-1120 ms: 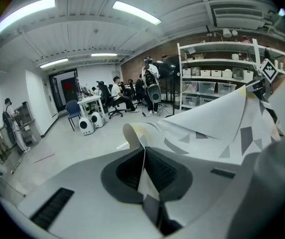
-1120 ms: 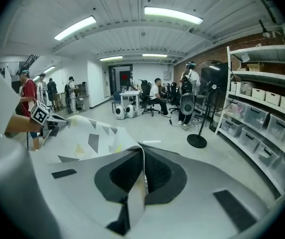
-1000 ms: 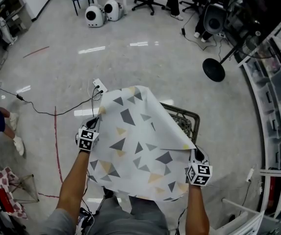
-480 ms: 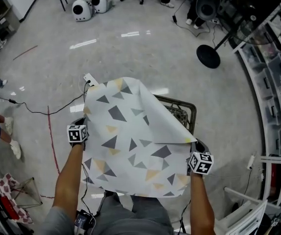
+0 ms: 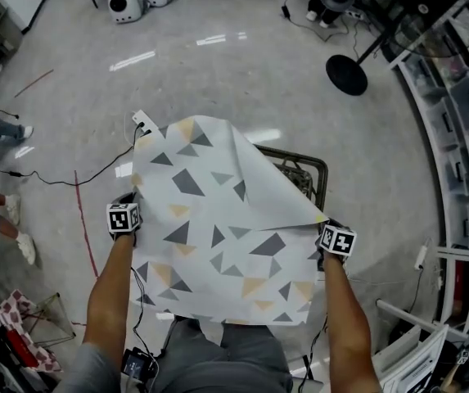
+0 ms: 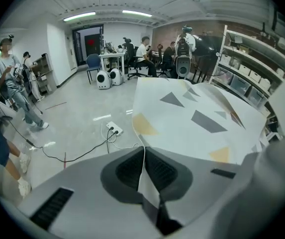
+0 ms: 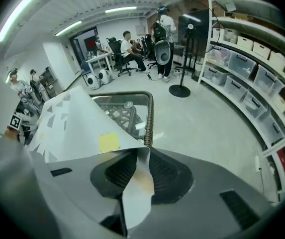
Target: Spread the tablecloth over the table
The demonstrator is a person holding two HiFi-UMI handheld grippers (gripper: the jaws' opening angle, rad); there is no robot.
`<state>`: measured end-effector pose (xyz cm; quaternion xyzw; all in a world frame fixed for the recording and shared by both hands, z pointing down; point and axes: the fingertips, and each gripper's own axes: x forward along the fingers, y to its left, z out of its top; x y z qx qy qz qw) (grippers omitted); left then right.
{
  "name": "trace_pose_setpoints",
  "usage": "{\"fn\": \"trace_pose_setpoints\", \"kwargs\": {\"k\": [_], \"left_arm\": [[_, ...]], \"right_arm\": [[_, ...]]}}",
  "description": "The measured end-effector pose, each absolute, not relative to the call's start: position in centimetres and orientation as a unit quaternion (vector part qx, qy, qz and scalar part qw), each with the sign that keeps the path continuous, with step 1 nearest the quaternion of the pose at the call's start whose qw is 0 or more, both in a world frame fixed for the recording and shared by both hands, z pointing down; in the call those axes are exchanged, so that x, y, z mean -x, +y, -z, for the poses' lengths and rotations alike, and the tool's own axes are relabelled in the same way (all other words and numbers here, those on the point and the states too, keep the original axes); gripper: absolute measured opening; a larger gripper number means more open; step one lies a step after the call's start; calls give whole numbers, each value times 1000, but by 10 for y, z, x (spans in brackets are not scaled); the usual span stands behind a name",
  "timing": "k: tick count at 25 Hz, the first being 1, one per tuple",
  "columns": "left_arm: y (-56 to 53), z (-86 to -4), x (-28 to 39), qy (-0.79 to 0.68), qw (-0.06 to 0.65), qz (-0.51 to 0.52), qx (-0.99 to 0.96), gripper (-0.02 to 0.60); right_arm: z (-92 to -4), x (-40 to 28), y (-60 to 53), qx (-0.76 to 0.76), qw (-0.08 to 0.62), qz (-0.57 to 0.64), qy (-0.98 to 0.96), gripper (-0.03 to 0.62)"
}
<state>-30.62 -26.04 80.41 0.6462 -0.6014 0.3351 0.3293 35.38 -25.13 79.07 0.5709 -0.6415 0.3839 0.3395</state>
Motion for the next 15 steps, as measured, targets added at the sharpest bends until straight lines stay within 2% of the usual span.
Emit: {"fn": "trace_pose_setpoints", "kwargs": {"k": [3,7,11,15], "left_arm": [[-259,-790,304,-611,294,-345,-649,0],[-245,-736,278,-634,160,-335,-678,0],[-215,-682,216,-591,25,-365,-719,0],[-202,-677,185,-536,-55,-416,-732,0]], "right_arm": [[-810,-360,-256,-572,338,-412,-624,104],[-821,-365,-261,-580,292,-457,-608,126],[-822,-364,-261,-585,261,-458,-616,123],[-821,-367,-259,-589,239,-471,-612,123]]}}
